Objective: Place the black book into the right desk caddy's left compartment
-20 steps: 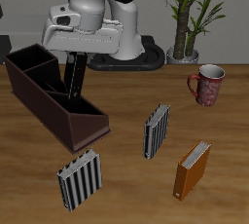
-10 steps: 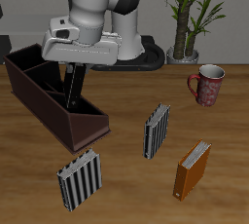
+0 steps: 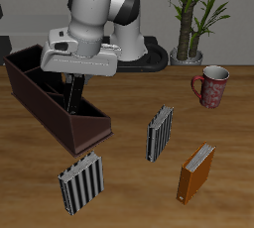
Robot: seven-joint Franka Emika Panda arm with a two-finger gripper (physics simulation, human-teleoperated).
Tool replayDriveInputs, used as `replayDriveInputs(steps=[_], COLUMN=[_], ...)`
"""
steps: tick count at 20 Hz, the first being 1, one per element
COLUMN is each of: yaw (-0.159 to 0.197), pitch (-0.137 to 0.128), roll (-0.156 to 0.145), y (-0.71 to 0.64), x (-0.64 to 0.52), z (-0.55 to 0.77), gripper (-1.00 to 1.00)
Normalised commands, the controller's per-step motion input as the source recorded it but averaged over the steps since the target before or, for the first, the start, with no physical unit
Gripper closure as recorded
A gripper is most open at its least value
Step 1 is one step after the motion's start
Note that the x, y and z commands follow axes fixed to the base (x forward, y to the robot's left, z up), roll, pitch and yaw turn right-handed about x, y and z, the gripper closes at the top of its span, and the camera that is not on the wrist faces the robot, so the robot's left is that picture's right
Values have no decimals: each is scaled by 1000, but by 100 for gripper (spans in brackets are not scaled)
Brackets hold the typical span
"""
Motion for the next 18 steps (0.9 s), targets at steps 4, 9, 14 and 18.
replayDriveInputs(steps=[4,9,14,18], yaw=[-31,-7,-23,-5], pitch=[15,12,37,32], roll=[-9,4,-8,-6], y=[7,33,-17,-51], x=[90,36,77,28], z=[-120,-180,-262,-256], gripper=[100,100,100,100])
